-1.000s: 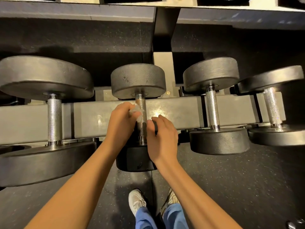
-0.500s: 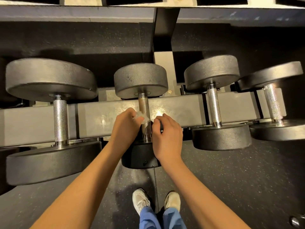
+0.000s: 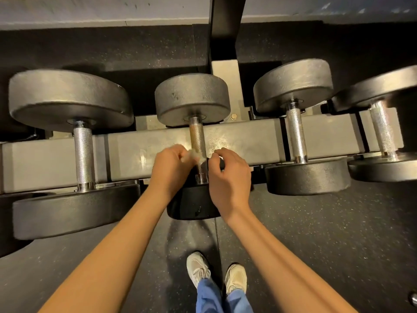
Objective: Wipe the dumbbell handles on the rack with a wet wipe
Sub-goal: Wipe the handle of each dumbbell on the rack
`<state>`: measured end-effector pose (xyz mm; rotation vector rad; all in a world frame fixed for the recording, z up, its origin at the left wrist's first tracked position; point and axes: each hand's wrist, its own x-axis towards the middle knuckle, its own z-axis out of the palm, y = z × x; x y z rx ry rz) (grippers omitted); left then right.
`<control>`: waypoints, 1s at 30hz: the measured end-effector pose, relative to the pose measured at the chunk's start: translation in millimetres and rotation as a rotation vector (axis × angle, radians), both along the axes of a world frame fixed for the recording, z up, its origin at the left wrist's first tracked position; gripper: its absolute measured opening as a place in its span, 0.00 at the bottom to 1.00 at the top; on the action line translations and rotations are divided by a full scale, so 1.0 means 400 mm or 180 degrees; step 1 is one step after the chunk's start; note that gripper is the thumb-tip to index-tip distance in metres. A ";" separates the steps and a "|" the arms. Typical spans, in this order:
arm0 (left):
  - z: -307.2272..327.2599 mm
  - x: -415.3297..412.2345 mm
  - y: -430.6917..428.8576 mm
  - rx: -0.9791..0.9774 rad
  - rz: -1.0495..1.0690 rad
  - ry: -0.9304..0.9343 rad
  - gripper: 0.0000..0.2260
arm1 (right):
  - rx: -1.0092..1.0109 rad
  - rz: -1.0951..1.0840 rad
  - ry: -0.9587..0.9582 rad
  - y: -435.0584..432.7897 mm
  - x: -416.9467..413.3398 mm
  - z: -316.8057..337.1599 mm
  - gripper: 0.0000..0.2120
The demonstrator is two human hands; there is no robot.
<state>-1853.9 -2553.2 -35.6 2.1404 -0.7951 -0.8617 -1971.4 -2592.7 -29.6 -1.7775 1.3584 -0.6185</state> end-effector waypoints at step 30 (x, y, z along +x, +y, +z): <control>-0.017 0.035 -0.027 -0.0939 -0.1889 -0.1924 0.11 | -0.0223 -0.0217 -0.0130 0.008 -0.010 -0.001 0.14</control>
